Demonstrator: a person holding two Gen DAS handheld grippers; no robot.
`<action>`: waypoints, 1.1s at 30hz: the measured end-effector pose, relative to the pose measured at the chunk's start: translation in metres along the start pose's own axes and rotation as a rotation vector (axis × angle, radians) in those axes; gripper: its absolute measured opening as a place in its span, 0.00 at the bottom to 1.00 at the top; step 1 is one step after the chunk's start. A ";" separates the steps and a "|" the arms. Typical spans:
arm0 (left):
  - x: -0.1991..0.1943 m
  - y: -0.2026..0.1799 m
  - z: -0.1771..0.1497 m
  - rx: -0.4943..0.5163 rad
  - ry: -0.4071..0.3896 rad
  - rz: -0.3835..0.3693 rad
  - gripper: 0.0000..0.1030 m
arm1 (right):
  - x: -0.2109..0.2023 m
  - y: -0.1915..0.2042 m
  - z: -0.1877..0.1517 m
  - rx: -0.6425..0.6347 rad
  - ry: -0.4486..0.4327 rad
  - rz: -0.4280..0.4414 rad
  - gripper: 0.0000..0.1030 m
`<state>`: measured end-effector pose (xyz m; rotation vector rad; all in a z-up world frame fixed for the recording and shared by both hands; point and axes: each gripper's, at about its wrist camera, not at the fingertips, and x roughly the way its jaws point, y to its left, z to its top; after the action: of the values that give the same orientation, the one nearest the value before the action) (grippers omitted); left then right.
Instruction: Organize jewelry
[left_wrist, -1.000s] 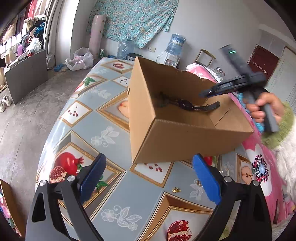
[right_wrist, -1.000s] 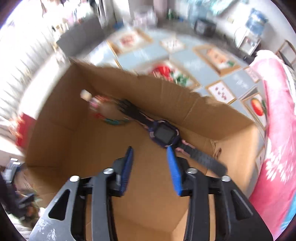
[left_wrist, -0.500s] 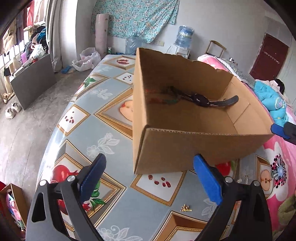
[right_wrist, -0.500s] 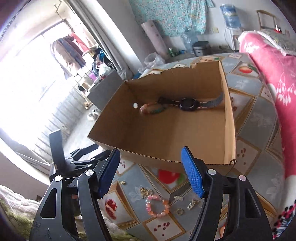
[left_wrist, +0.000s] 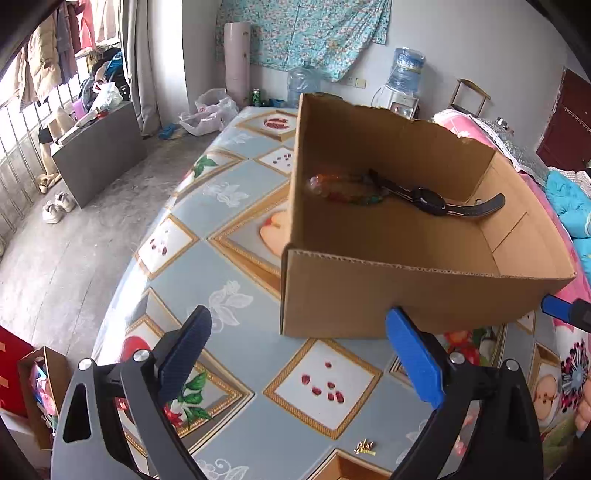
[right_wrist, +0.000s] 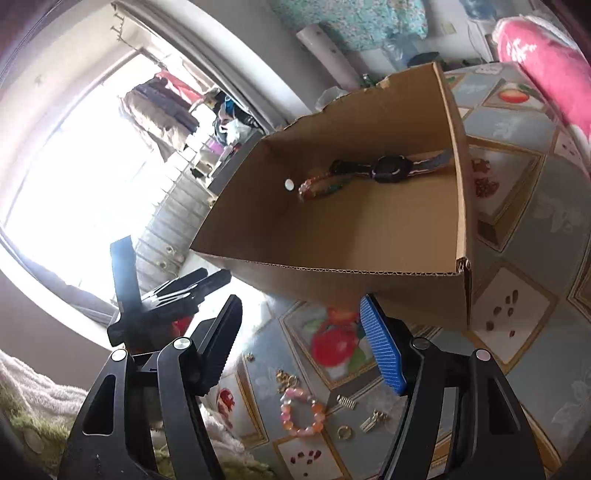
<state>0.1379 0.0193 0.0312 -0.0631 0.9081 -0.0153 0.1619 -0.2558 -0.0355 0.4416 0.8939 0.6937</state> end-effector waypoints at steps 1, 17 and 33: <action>0.001 -0.002 0.003 0.004 -0.006 0.009 0.91 | 0.003 -0.001 0.000 0.001 -0.007 0.001 0.63; -0.004 0.011 -0.059 0.034 0.079 0.078 0.92 | -0.002 -0.014 -0.062 0.092 0.041 -0.583 0.80; 0.019 0.040 -0.085 0.013 0.102 0.084 0.95 | 0.037 -0.001 -0.072 0.089 0.167 -0.800 0.92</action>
<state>0.0821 0.0542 -0.0386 -0.0120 1.0116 0.0545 0.1189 -0.2252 -0.0977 0.0761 1.1567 -0.0462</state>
